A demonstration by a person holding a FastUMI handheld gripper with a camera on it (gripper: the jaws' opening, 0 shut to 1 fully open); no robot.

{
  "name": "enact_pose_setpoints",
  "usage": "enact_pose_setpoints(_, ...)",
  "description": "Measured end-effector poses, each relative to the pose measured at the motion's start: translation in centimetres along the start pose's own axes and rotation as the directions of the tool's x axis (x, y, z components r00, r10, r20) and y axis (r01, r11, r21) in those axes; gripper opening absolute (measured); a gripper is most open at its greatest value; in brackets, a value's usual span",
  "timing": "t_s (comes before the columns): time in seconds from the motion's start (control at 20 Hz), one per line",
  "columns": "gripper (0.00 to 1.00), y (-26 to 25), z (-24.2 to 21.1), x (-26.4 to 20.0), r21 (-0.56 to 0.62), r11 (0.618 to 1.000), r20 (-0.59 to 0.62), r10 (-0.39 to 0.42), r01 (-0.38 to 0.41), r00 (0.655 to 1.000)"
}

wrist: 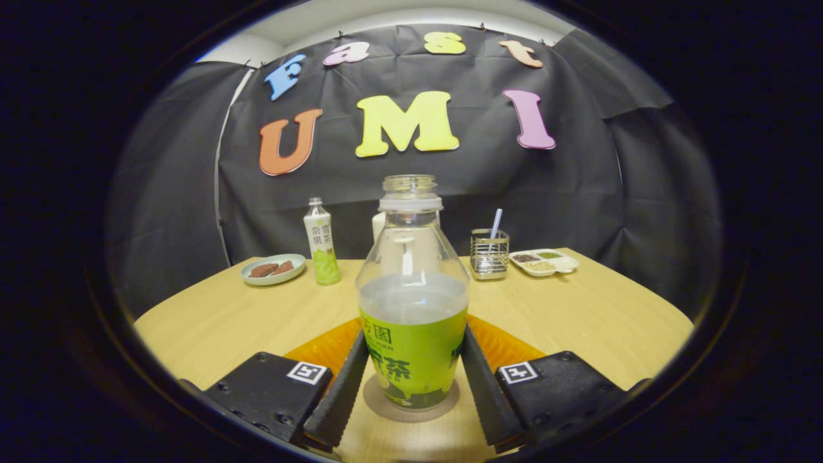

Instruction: Take the bottle from table, then pour the juice into the cup, finally place the bottle on the coaster

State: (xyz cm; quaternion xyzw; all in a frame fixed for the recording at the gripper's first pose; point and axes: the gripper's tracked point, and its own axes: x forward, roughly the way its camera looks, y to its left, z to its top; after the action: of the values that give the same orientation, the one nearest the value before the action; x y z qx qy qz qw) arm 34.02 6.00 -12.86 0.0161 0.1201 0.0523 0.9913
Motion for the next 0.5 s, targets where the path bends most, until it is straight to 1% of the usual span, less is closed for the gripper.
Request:
enact_pose_setpoints(0.2, 0.86, 0.1, 0.4, -0.7, 0.027, 1.000, 0.003, 0.011, -0.011, 1.000)
enact_pose_setpoints(0.35, 0.98, -0.3, 0.8, -1.7, 0.020, 1.000, 0.001, -0.006, 0.006, 1.000)
enact_pose_setpoints(0.4, 1.00, -0.2, 1.0, -2.2, 0.021, 1.000, 0.007, 0.000, 0.000, 1.000)
enact_pose_setpoints(0.5, 1.00, -0.1, 1.6, -3.4, 0.029, 1.000, 0.017, 0.012, -0.012, 1.000)
